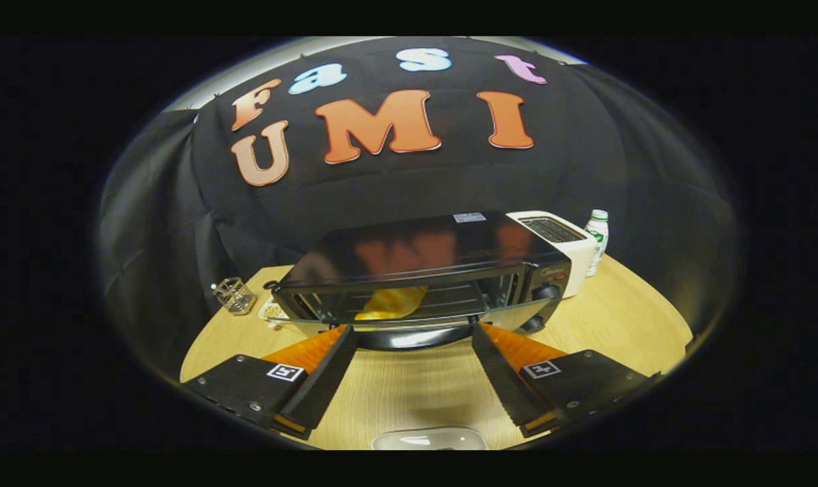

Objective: Open the toaster oven, put the food inside, and close the toaster oven door.

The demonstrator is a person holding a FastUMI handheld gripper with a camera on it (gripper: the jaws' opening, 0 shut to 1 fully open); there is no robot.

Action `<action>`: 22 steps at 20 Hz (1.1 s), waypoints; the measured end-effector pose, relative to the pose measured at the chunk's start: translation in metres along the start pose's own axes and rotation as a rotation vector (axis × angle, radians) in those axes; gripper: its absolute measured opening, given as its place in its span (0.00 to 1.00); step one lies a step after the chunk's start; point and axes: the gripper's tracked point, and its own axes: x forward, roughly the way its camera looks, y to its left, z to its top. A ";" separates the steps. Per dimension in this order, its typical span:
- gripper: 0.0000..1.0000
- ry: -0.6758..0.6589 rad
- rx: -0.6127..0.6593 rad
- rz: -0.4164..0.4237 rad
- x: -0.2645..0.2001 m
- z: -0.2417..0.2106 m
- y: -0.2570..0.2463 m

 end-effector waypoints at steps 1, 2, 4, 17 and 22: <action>1.00 0.006 -0.009 -0.002 0.005 0.000 -0.001; 1.00 0.014 -0.020 -0.012 0.007 0.000 -0.003; 1.00 0.001 -0.010 -0.010 0.007 0.011 -0.002; 0.99 -0.119 -0.104 -0.058 -0.088 0.115 -0.028; 0.99 -0.181 -0.053 -0.039 -0.122 0.151 -0.032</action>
